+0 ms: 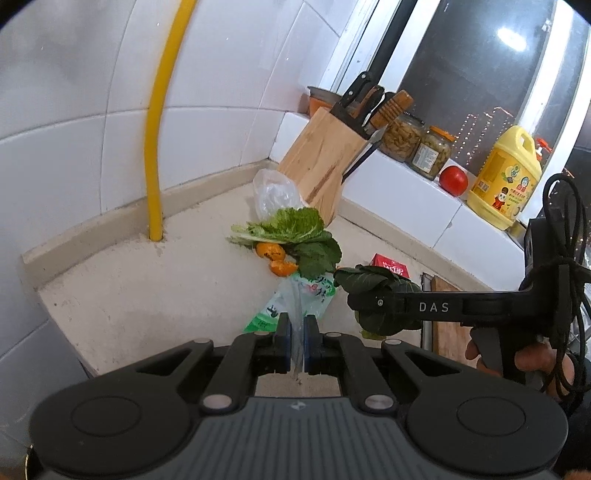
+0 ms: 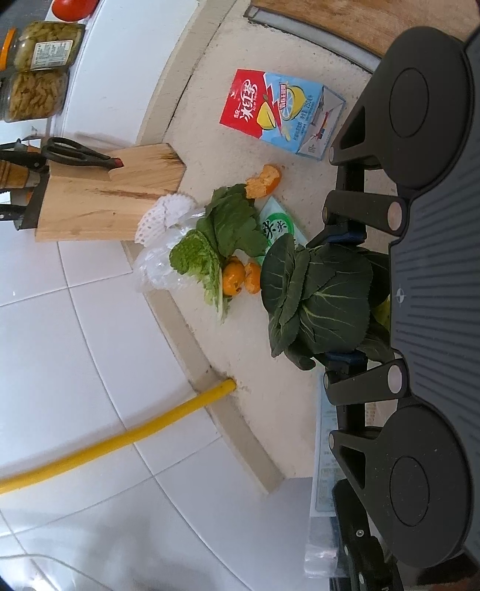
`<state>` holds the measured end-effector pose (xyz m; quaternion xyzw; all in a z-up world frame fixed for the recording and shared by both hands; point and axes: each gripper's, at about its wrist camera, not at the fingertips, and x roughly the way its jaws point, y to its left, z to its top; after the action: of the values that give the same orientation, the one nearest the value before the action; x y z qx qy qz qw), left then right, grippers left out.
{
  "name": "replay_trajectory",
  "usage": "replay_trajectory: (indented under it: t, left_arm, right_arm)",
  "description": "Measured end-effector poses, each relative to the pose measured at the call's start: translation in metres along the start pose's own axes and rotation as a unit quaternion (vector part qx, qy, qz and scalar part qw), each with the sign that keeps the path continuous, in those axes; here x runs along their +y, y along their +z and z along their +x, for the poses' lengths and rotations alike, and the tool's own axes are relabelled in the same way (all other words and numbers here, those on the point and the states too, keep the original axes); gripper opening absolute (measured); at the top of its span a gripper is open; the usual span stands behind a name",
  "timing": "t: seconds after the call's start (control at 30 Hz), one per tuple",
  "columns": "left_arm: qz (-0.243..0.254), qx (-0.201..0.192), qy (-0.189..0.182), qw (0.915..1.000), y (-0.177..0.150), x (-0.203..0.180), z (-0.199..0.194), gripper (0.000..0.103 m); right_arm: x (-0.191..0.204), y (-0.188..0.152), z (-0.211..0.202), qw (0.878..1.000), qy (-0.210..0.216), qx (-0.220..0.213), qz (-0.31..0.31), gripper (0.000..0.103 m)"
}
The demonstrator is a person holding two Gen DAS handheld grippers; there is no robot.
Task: Collect trash
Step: 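Lift the held bok choy and plastic bag with both tools off the counter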
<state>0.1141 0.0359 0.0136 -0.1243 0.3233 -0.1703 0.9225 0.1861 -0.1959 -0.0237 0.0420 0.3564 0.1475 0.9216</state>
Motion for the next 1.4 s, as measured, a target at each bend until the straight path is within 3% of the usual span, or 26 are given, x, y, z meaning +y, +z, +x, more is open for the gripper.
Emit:
replay_trajectory:
  t: [0.83, 1.4]
  left_arm:
    - [0.014, -0.038, 0.005, 0.9992, 0.002, -0.006, -0.026, 0.001]
    - [0.035, -0.03, -0.019, 0.9987, 0.007, -0.029, -0.013, 0.0]
  right_arm:
    - [0.039, -0.004, -0.024, 0.999, 0.0, -0.028, -0.041, 0.056]
    - [0.023, -0.01, -0.043, 0.998, -0.023, -0.045, -0.021, 0.056]
